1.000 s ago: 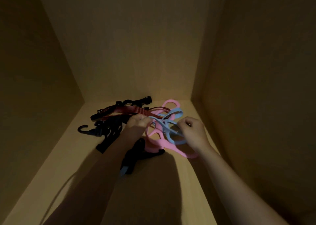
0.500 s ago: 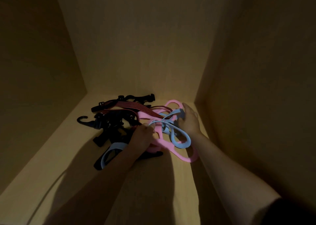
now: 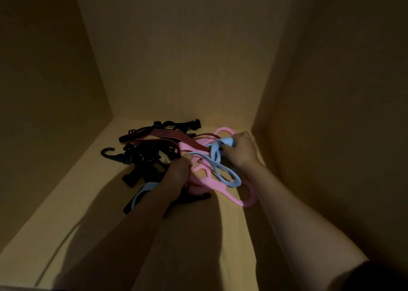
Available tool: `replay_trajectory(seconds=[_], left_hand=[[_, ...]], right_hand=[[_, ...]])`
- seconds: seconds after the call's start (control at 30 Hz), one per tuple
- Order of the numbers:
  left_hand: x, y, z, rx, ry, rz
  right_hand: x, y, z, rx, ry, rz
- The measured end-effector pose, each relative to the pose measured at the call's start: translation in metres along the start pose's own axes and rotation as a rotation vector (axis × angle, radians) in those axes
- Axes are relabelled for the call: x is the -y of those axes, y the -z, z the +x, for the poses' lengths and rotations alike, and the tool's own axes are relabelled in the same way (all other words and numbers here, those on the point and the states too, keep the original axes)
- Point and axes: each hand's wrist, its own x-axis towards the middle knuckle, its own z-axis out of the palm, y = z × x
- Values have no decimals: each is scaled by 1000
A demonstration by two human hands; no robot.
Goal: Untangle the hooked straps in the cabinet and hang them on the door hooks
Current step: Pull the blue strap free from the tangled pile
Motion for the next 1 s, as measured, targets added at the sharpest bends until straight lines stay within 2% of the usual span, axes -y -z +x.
replay_trajectory(seconds=[0.13, 0.27, 0.37, 0.43, 0.5, 0.57, 0.63, 0.73, 0.83, 1.0], left_hand=[[-13, 16, 1, 110, 84, -194], [-25, 32, -2, 195, 47, -489], [-43, 37, -10, 214, -12, -576], [-52, 36, -17, 171, -92, -560], [-57, 36, -25, 113, -220, -440], [-59, 38, -33, 49, -359, -273], [-60, 40, -41, -7, -426, -165], [-61, 42, -47, -17, -458, -111], [-60, 42, -52, 37, -416, -119], [-54, 38, -54, 135, -370, -214]], right_hand=[[33, 31, 2, -55, -15, 407], [68, 68, -6, -97, 121, 391], [88, 82, -16, -46, 205, 470], [100, 88, -24, -47, 230, 534], [112, 90, -32, -34, 209, 588], [120, 90, -39, 42, 134, 665], [126, 88, -46, 132, 42, 795], [129, 84, -55, 221, 26, 840], [126, 76, -62, 269, 17, 844], [116, 65, -69, 264, -19, 814]])
